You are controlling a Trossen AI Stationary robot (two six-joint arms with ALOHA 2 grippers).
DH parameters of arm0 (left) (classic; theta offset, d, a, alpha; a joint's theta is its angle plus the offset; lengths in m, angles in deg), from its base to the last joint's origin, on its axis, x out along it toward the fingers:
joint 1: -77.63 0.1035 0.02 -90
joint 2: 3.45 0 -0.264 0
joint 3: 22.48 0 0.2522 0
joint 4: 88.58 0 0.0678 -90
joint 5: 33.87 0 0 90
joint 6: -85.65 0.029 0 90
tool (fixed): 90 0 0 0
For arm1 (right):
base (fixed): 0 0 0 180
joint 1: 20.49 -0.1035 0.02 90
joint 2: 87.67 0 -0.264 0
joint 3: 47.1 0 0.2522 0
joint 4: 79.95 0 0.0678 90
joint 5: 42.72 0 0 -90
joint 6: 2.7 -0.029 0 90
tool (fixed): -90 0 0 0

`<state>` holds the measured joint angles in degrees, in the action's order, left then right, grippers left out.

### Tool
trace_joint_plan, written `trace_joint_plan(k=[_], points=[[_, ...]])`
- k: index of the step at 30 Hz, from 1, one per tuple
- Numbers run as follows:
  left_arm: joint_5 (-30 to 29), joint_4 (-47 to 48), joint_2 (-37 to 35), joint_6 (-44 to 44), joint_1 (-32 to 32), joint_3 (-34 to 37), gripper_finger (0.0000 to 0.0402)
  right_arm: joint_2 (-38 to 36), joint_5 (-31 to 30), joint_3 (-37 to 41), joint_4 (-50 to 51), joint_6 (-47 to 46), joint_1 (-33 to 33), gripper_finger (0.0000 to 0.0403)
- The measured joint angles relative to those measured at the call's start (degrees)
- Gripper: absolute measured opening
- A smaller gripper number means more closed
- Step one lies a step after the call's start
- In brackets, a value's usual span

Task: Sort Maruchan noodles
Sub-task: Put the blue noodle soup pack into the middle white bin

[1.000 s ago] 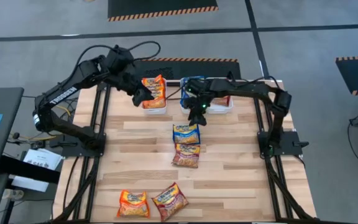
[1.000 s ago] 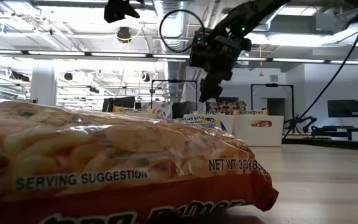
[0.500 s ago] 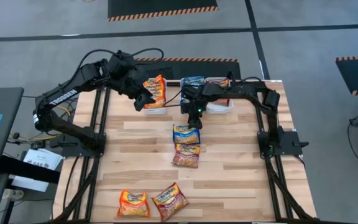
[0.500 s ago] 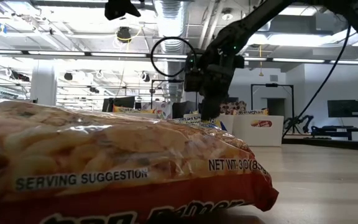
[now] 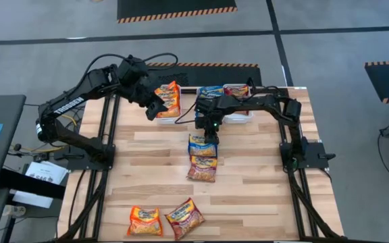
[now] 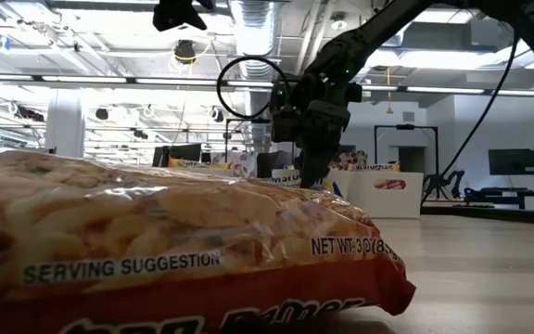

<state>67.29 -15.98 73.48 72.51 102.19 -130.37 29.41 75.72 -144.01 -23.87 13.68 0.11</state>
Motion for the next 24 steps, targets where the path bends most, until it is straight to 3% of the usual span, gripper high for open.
trace_joint_plan(k=[11, 24], points=[[-0.02, 0.80, 0.00, 0.63, 0.00, 0.02, 0.0187, -0.41, -0.52, 0.05, 2.68, -0.40, 0.48, 0.0017], [-0.02, 0.82, 0.02, 0.63, 0.00, 0.03, 0.0187, -3.64, -1.27, -3.41, 11.48, 2.56, 2.05, 0.0006]])
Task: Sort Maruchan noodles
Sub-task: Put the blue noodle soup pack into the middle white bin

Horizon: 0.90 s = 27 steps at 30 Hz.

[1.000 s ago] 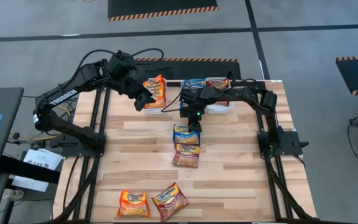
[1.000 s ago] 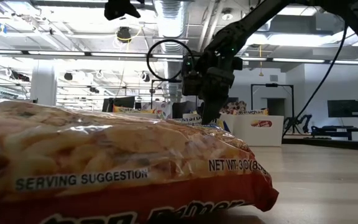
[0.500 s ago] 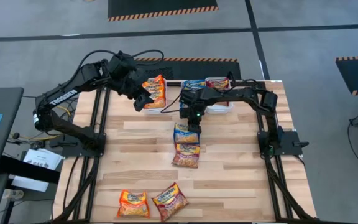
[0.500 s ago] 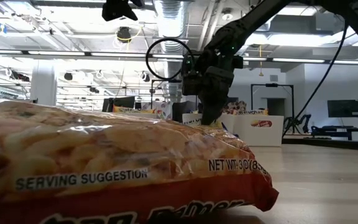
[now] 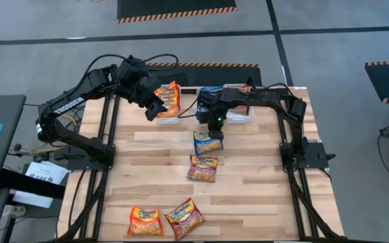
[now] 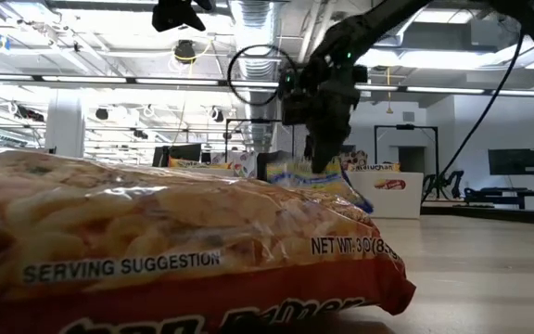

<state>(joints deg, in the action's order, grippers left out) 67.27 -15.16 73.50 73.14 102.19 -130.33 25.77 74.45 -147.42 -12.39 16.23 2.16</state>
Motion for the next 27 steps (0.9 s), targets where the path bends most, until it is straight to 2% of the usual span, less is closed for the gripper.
trace_joint_plan(k=[10, 15, 22, 27], points=[[-1.74, 0.02, 0.00, -0.08, 0.00, 0.01, 0.0187, -10.40, -4.41, -2.16, 2.73, 2.11, 1.89, 0.0005], [-2.80, 0.00, 0.00, -0.10, 0.02, 0.01, 0.0187, -13.93, -7.30, -2.86, -1.55, 0.94, 5.30, 0.0005], [-2.59, 0.00, 0.00, -0.28, 0.02, 0.01, 0.0187, -13.77, -10.17, -2.84, -5.95, 0.74, 10.31, 0.0005], [-2.58, 0.00, 0.00, -0.28, 0.00, 0.01, 0.0187, -11.70, -11.26, -2.82, -7.92, 1.31, 11.30, 0.0005]])
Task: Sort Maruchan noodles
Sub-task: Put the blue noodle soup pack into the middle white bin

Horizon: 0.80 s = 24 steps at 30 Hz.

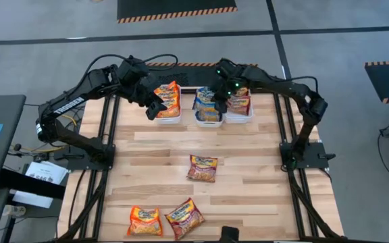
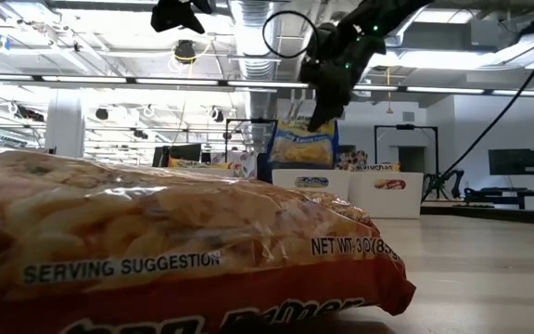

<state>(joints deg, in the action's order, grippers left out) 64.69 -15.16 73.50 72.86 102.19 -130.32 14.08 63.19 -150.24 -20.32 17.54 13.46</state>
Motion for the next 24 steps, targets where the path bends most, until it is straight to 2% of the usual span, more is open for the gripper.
trace_joint_plan(k=[6, 11, 24], points=[[0.00, 0.00, 0.00, 0.04, 0.00, 0.00, 0.0187, 1.87, -0.51, 0.00, 4.06, 3.69, -0.26, 0.0005], [0.00, 0.00, 0.00, 0.85, 0.00, 0.00, 0.0187, 1.80, -5.27, 0.00, 5.03, 6.45, -0.94, 0.0005], [-0.24, 0.00, 0.00, 1.18, 0.00, 0.00, 0.0187, 2.43, -4.03, -0.02, 5.93, 7.43, -5.04, 0.0005]])
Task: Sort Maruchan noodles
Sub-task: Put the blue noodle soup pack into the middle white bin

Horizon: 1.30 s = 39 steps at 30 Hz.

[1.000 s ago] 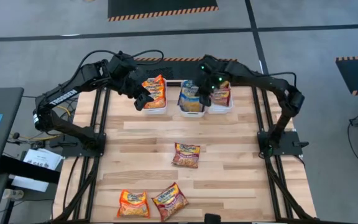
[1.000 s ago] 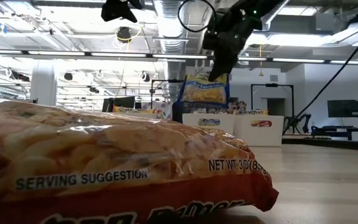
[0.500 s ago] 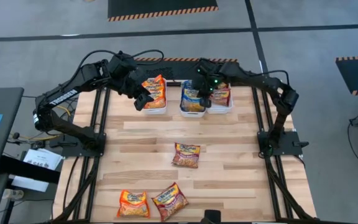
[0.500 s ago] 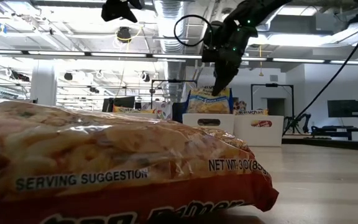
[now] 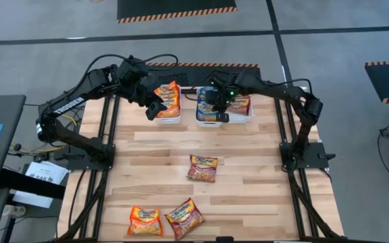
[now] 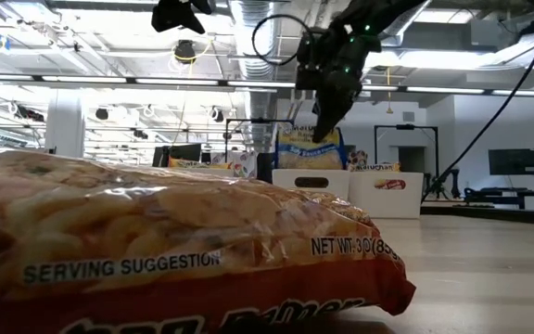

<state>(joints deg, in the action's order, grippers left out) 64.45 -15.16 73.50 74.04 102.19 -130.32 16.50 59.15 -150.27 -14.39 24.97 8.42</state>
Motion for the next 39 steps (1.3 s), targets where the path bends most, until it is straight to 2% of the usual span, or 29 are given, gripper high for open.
trace_joint_plan(k=[8, 20, 30, 39], points=[[0.00, 0.00, 0.00, -0.04, 0.02, 0.00, 0.0187, 5.11, -1.24, -0.06, 1.84, -1.25, -0.67, 0.0006], [0.02, 0.00, 0.00, -0.02, 0.01, 0.00, 0.0187, 5.47, -1.67, -0.04, 1.34, -2.30, -0.77, 0.0027], [0.01, 0.00, 0.00, 0.42, 0.01, 0.00, 0.0187, 5.51, -1.66, -0.26, 2.49, -1.19, -0.80, 0.0113], [-3.29, 0.00, 0.00, 0.44, 0.02, 0.00, 0.0187, 5.67, -1.64, -7.69, 10.33, -1.22, 0.13, 0.0160]])
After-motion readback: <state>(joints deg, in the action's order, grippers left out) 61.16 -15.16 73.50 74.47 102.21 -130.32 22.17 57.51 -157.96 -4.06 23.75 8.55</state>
